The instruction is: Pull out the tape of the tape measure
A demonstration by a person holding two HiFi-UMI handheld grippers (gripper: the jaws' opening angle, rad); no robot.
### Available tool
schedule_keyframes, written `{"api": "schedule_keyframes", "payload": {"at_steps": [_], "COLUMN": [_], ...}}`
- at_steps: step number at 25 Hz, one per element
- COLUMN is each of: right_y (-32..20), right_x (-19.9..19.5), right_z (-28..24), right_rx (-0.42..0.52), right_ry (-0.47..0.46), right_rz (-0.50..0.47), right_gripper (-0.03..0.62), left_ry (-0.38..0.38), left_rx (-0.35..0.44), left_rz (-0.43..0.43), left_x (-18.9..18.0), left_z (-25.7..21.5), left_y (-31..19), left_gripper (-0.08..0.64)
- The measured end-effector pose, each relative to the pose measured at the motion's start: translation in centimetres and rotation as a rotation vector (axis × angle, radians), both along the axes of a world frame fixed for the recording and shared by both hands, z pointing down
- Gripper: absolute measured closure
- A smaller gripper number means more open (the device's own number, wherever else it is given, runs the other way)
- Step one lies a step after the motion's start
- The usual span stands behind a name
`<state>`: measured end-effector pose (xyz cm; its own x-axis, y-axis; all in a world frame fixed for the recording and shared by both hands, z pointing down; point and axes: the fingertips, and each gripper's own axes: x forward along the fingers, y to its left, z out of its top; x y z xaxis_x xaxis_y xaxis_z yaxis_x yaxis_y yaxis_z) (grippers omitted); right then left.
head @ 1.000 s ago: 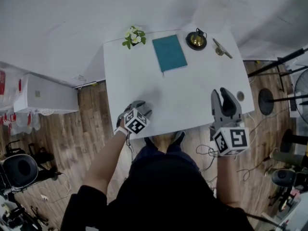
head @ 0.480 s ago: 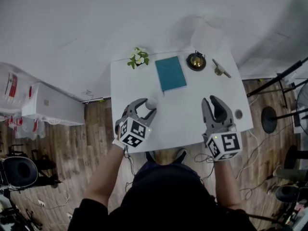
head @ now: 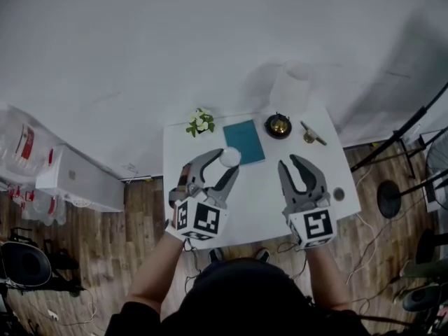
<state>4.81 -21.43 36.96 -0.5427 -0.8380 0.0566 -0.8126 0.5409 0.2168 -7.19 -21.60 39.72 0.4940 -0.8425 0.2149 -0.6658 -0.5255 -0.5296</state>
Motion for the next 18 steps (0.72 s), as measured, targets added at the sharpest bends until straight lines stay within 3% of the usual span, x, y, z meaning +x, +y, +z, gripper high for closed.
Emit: {"api": "schedule_keyframes", "payload": {"at_steps": [6,10,15,18], "right_y": [0.9,1.5,1.5,1.8], "right_x": [-1.3,-1.7,-3.6,-4.5], "right_z": [-5.0,-7.6,-8.5,-8.7], "right_rx": [0.088,0.193,0.377,0.432], "right_ry": [0.014,0.146,0.377,0.486], "right_rz": [-0.043,-0.014,-0.015,-0.025], "right_gripper": [0.491,0.495,0.497,0.497], "left_ry": [-0.098,-0.209,-0.256,-0.267], "left_rx": [0.239,0.401,0.452,0.453], "left_rz": [0.010,-0.008,0.000,0.012], "left_x": [2.0,2.8,3.2,3.3], "left_z": [-7.1,-10.3,-11.7,-11.9], "left_y": [0.9,1.6,1.8,2.1], "left_gripper": [0.348,0.347,0.347,0.347]}}
